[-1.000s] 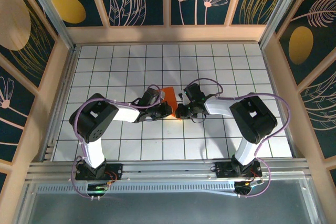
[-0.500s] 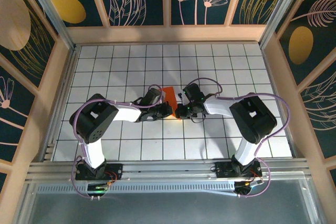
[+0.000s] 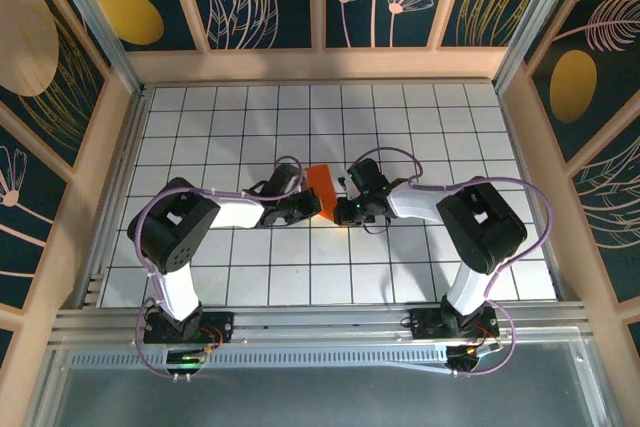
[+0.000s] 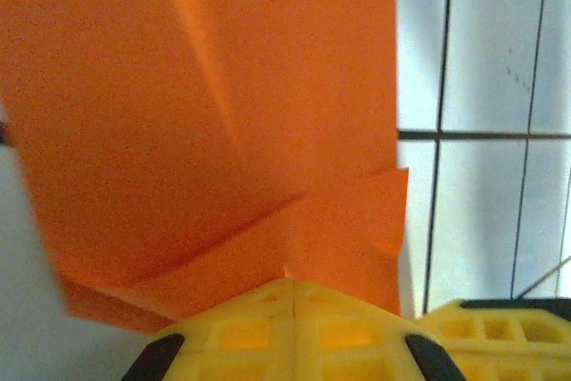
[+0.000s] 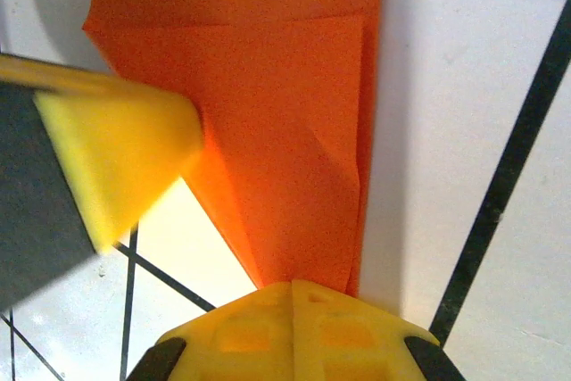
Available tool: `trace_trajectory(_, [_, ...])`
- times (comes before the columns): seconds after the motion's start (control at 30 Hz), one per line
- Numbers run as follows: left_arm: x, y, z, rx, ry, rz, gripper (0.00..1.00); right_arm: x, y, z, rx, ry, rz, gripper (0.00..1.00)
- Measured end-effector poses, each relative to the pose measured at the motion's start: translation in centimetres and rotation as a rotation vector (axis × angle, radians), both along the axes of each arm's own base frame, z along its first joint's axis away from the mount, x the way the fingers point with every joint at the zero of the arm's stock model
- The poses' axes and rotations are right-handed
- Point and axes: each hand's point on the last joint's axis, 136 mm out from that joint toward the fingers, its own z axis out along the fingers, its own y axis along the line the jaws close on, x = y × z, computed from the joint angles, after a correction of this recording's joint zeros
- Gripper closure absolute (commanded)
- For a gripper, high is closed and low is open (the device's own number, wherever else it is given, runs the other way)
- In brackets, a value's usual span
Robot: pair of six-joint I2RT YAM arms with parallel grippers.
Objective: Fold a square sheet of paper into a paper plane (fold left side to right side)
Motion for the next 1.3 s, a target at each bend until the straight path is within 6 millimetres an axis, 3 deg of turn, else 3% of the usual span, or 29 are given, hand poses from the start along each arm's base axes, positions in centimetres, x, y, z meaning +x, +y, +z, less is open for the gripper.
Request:
trace_trajectory(0.23, [1.1, 3.0, 0.0, 0.021, -0.012, 0.07, 0.94, 0.0, 0.0, 0.0, 0.001, -0.002, 0.0, 1.0])
trace_trajectory(0.6, [1.5, 4.8, 0.0, 0.009, -0.027, 0.097, 0.94, 0.2, 0.1, 0.0, 0.005, -0.01, -0.001, 1.0])
trace_trajectory(0.77, [2.1, 6.8, 0.1, 0.05, -0.041, 0.145, 0.94, 0.3, 0.2, 0.0, 0.006, -0.011, -0.001, 1.0])
trace_trajectory(0.9, [2.4, 8.1, 1.5, 0.075, -0.077, 0.173, 0.94, 0.3, 0.2, 0.1, 0.007, -0.011, 0.0, 1.0])
trace_trajectory(1.1, [2.6, 7.3, 4.9, 0.031, -0.166, 0.128, 0.95, 0.3, 0.2, 0.1, 0.009, -0.011, 0.0, 1.0])
trace_trajectory(1.3, [0.5, 3.0, 5.2, -0.037, -0.162, -0.017, 0.95, 0.3, 0.2, 0.1, 0.009, -0.011, 0.0, 1.0])
